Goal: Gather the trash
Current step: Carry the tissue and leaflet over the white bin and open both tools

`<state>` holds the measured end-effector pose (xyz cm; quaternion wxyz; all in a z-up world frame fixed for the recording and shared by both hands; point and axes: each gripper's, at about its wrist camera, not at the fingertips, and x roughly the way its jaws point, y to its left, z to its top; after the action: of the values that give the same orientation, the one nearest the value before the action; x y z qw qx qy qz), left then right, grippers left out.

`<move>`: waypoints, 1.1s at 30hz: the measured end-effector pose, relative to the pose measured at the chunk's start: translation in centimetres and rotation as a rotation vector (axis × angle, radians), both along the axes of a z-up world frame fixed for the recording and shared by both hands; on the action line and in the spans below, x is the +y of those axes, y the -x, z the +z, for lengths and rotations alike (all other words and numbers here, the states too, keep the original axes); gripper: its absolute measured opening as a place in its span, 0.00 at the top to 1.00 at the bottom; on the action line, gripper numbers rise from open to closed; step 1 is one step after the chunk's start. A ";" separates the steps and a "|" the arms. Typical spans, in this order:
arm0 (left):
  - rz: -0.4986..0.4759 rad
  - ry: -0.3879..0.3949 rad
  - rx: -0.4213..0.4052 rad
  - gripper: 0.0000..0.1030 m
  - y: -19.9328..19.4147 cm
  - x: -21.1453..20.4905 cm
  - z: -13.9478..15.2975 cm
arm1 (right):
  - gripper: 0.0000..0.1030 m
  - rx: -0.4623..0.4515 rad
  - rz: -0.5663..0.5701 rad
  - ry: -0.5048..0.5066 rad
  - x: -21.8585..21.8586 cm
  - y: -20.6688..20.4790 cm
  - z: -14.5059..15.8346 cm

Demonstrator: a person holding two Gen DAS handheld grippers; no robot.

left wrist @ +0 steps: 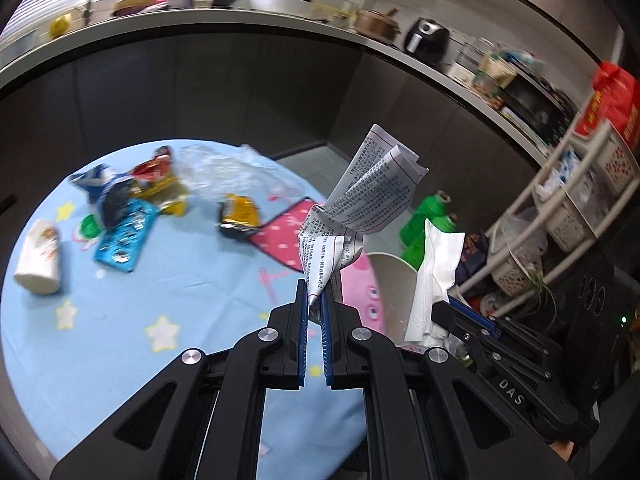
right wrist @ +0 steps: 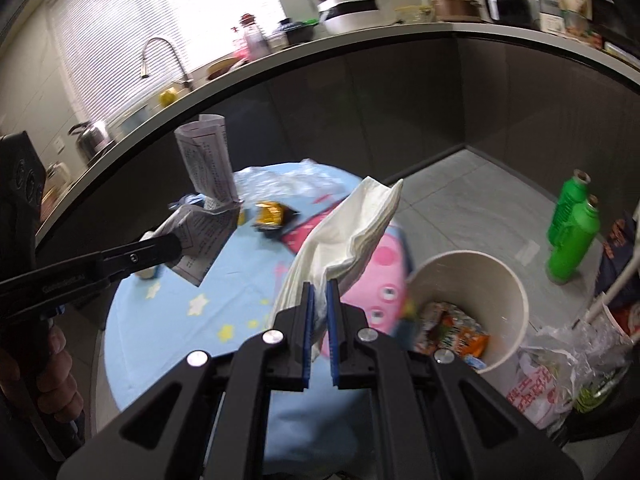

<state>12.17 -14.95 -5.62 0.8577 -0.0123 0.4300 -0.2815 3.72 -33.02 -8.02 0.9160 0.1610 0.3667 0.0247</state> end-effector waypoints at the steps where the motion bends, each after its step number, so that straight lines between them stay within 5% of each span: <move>1: -0.019 -0.001 0.000 0.95 -0.1 -1.0 -0.1 | 0.92 0.004 -0.022 -0.003 -1.1 0.3 -0.3; 9: -0.154 -0.022 0.040 0.95 -1.2 -9.3 -2.4 | 0.92 0.058 -0.168 -0.035 -8.3 1.9 -3.4; 17: -0.238 -0.096 0.084 0.94 -2.4 -16.1 -6.2 | 0.92 0.124 -0.195 -0.078 -11.3 1.7 -7.6; 33: -0.250 -0.203 0.130 0.92 -4.6 -20.7 -11.6 | 0.89 0.223 -0.184 -0.135 -14.0 -2.3 -14.1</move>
<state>16.76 -35.64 -17.22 0.7833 0.1098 0.5088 -0.3399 6.06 -47.01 -22.12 0.8550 0.2570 0.4473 -0.0529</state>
